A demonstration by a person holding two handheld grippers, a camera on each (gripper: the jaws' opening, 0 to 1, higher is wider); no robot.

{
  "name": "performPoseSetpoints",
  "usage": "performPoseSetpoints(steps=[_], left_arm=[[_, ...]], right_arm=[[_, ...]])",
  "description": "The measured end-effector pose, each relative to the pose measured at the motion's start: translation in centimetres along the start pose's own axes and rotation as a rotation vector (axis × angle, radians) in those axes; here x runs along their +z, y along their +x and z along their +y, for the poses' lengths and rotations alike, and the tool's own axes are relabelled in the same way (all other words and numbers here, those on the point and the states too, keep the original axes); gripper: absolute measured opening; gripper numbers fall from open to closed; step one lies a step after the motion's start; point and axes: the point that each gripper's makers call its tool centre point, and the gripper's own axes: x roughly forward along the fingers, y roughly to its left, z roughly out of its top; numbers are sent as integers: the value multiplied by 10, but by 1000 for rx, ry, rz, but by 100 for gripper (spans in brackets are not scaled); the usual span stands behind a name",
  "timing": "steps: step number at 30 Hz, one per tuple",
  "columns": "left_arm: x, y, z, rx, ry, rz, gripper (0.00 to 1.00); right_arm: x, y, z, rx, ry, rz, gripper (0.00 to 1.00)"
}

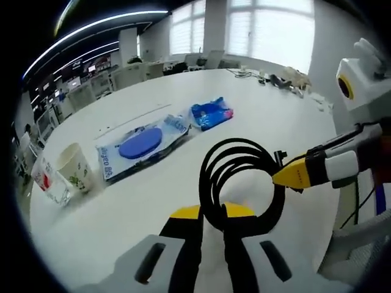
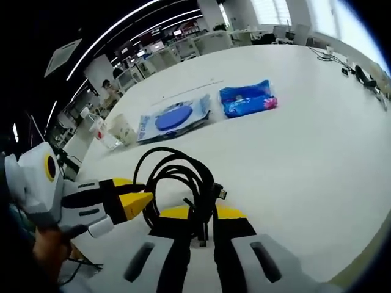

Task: Arrange the tabletop items into an orderly group along one side of the table until the central work area is clear of visible clutter.

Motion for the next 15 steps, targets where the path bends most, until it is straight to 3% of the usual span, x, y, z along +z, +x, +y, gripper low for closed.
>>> performPoseSetpoints(steps=[15], left_arm=[[26,38,5,13,-29,22,8]], right_arm=[[39,28,-32,10,-47,40,9]])
